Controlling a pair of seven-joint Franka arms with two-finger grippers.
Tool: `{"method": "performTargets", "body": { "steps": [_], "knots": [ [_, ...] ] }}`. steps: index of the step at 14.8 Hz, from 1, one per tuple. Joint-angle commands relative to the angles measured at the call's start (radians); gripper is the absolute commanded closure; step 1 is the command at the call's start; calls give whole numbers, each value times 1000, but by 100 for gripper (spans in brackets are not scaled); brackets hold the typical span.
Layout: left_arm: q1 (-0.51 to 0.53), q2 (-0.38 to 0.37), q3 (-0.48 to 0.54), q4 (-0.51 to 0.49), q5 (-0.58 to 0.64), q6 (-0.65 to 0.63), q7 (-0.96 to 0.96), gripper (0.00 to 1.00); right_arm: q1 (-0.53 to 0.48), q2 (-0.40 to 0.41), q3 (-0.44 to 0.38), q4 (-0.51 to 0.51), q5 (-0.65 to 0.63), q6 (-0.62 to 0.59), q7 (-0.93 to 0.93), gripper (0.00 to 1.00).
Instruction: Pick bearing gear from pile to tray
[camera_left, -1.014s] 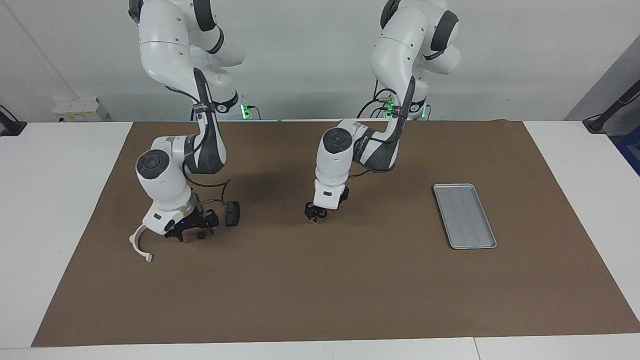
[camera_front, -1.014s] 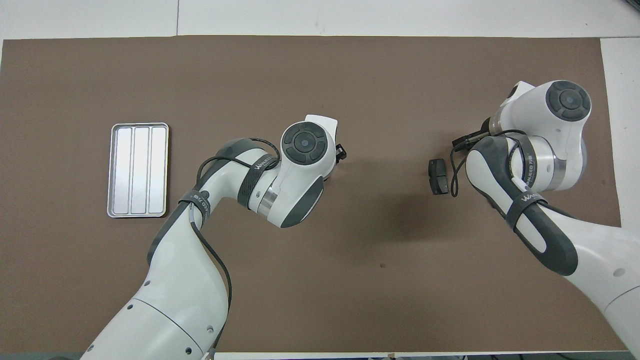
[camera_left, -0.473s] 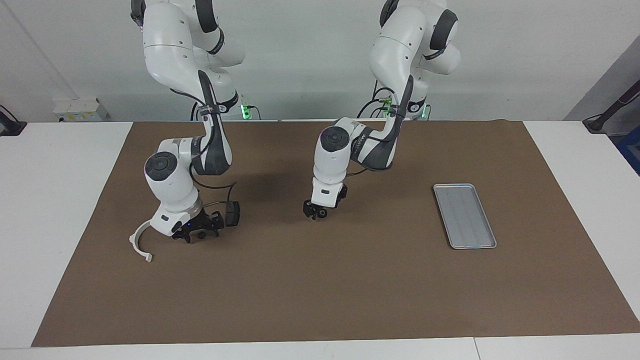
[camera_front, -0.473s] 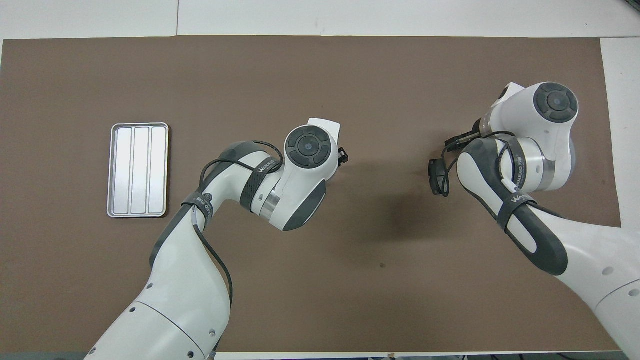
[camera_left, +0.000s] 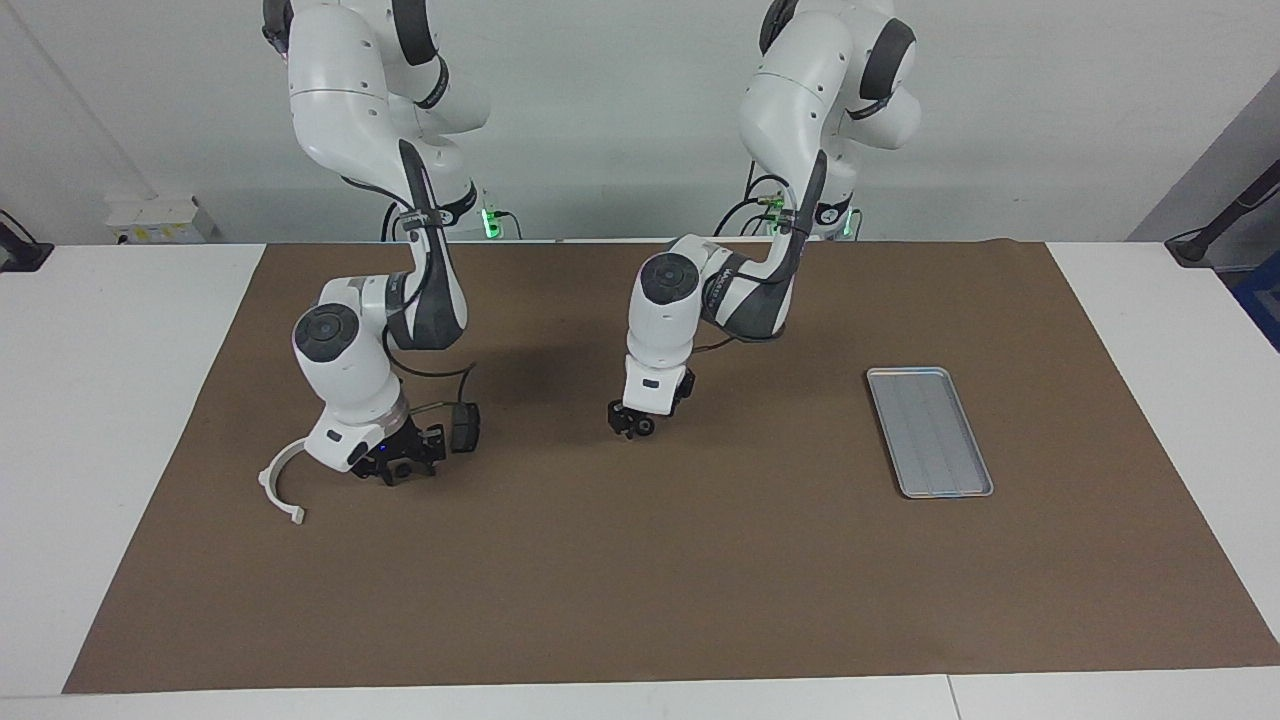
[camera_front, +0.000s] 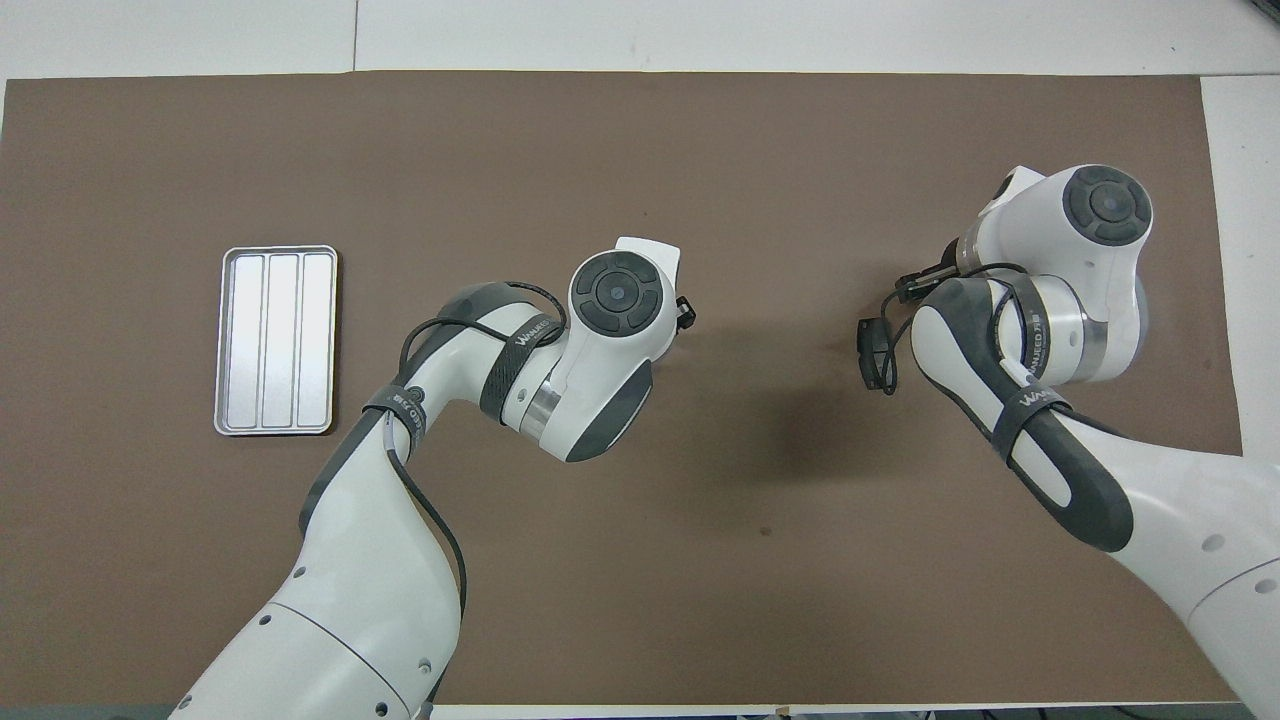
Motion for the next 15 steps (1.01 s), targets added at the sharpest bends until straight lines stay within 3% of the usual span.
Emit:
{"method": "performTargets", "body": {
  "steps": [1, 3, 5, 11, 15],
  "knots": [
    [-19, -20, 20, -21, -1, -7, -14, 29, -9, -22, 6, 6, 22, -46, -4, 66],
    [-21, -20, 20, -20, -1, -10, -15, 31, -13, -39, 6, 17, 22, -78, -6, 89],
    [-19, -20, 22, -20, 0, -10, -15, 31, -18, -57, 6, 38, 22, -121, -7, 97],
    [-21, -14, 20, -17, 2, -1, -15, 31, -15, -69, 6, 100, 22, -193, 2, 100],
    [-21, -2, 20, -11, 0, 2, -15, 31, -3, -73, 18, 212, 28, -279, 48, 100]
  ]
}}
